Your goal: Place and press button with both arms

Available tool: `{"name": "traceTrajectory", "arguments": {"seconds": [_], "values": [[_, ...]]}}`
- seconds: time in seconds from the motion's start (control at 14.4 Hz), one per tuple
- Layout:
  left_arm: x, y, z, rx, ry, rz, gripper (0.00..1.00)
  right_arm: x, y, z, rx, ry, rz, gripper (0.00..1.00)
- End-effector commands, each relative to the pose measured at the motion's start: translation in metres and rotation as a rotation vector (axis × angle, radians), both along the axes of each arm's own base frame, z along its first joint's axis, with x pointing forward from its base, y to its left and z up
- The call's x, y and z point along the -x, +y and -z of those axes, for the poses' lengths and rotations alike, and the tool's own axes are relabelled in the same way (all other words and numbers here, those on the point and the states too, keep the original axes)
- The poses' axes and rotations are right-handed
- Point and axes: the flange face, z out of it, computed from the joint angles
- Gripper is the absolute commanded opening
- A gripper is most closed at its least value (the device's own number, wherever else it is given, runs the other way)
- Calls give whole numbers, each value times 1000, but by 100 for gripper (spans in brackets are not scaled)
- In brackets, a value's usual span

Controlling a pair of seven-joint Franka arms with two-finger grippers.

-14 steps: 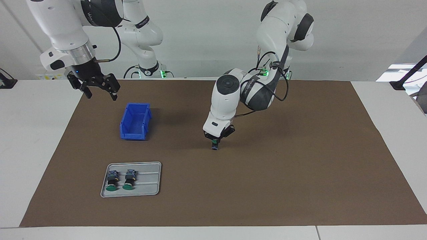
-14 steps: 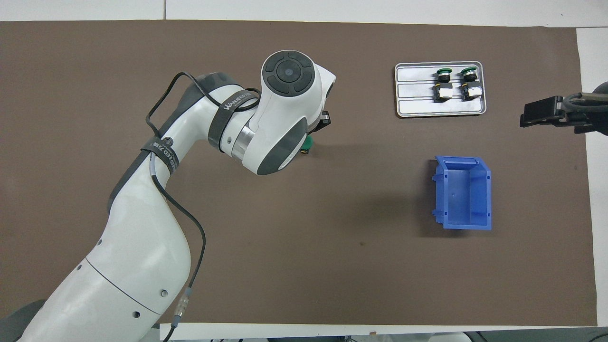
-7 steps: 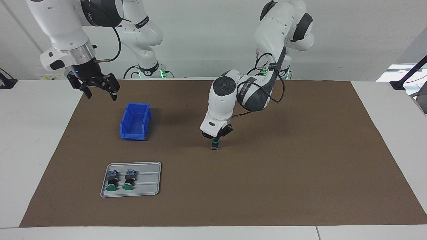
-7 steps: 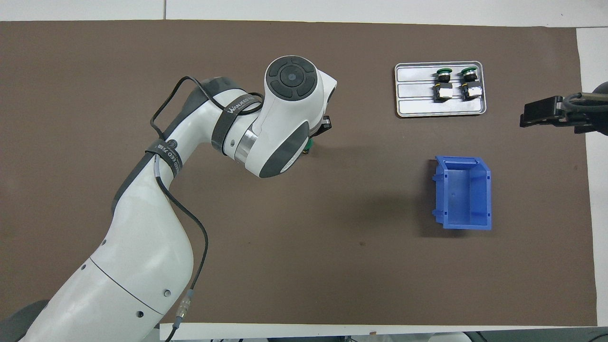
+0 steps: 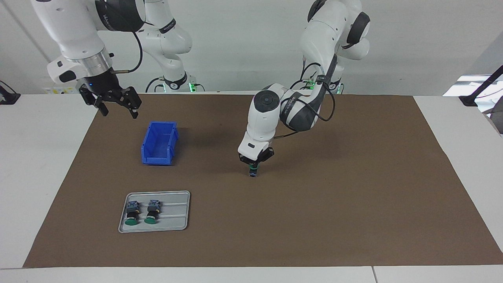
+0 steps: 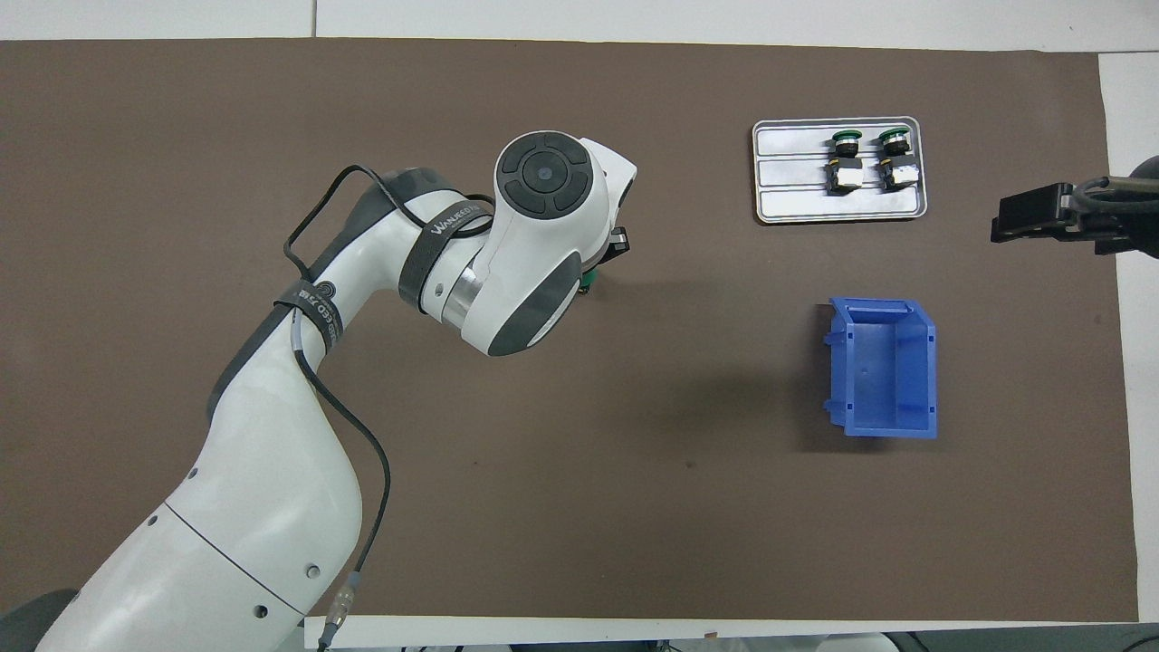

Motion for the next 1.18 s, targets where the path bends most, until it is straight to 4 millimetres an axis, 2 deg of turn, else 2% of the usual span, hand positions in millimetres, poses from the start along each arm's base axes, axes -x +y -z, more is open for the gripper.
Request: {"name": "traceTrajectory", "arguments": {"seconds": [0.0,0.21,0.35,0.42,0.56,0.63,0.69,0.76,1.04,1.11], "values": [[12,3,21,-30,31,3,2,8,-2,0,-11,3,-14,99],[5,0,-7,-34,46,2,7,8,-3,-1,-11,1,-12,99],[2,4,-17,-34,45,-9,13,8,-2,-1,-11,1,-14,99],[-2,9,-23,-20,45,-22,22,8,-2,0,-11,3,-14,99],[-10,26,-64,47,30,-67,51,8,-3,-1,-11,3,-12,99],[-16,39,-85,70,9,-87,73,8,-2,-1,-11,1,-14,99],[-20,51,-107,84,-16,-103,88,8,-2,0,-11,3,-14,99],[-28,69,-119,77,-25,-128,100,8,-2,-1,-11,1,-14,99],[-49,158,-174,3,-56,-219,100,8,-2,0,-11,3,-14,99],[-55,189,-186,-10,-55,-237,100,8,-2,0,-11,3,-14,99]]}}
